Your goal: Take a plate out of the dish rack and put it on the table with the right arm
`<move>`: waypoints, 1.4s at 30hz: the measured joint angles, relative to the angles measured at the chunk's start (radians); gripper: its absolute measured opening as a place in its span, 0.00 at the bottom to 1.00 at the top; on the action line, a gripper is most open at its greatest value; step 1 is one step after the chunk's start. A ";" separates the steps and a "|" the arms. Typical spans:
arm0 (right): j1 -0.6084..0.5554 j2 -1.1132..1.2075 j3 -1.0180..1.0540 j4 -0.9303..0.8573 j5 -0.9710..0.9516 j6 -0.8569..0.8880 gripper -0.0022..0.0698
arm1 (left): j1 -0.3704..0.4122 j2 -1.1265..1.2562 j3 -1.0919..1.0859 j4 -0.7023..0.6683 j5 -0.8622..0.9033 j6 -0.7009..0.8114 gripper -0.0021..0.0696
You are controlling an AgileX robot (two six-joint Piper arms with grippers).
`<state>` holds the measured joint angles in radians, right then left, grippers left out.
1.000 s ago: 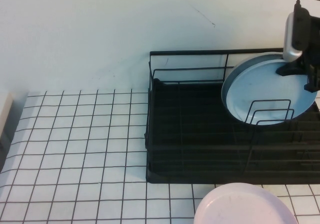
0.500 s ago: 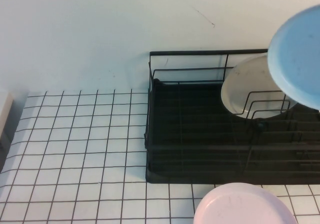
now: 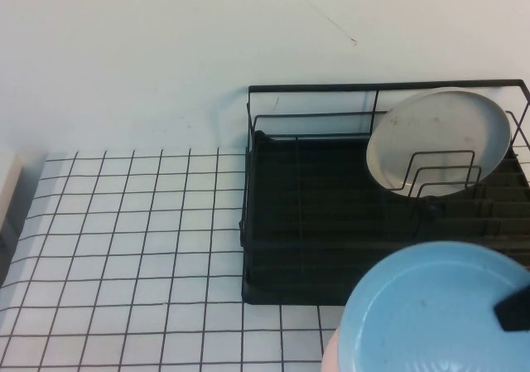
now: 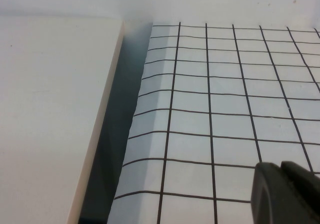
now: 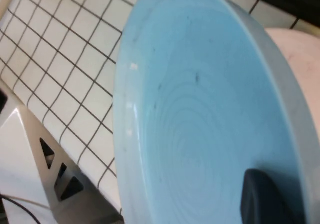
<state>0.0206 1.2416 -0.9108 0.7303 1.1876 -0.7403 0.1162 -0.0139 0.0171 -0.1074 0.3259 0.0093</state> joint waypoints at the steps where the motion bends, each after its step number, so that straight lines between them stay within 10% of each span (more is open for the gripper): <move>1: 0.000 0.009 0.049 0.013 -0.031 -0.024 0.19 | 0.000 0.000 0.000 0.000 0.000 0.000 0.02; 13: 0.000 0.251 0.223 0.253 -0.251 -0.376 0.20 | 0.000 0.000 0.000 0.000 0.000 0.000 0.02; 21: 0.000 0.361 0.189 0.193 -0.245 -0.444 0.59 | 0.000 0.000 0.000 0.000 0.000 0.000 0.02; 27: 0.000 0.361 0.033 -0.053 -0.065 -0.259 0.64 | 0.000 0.000 0.000 0.000 0.000 0.000 0.02; 42: 0.000 -0.026 -0.083 -0.169 -0.024 -0.073 0.17 | 0.000 0.000 0.000 0.000 0.000 0.000 0.02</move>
<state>0.0206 1.2160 -0.9942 0.5612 1.1639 -0.8136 0.1162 -0.0139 0.0171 -0.1074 0.3259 0.0093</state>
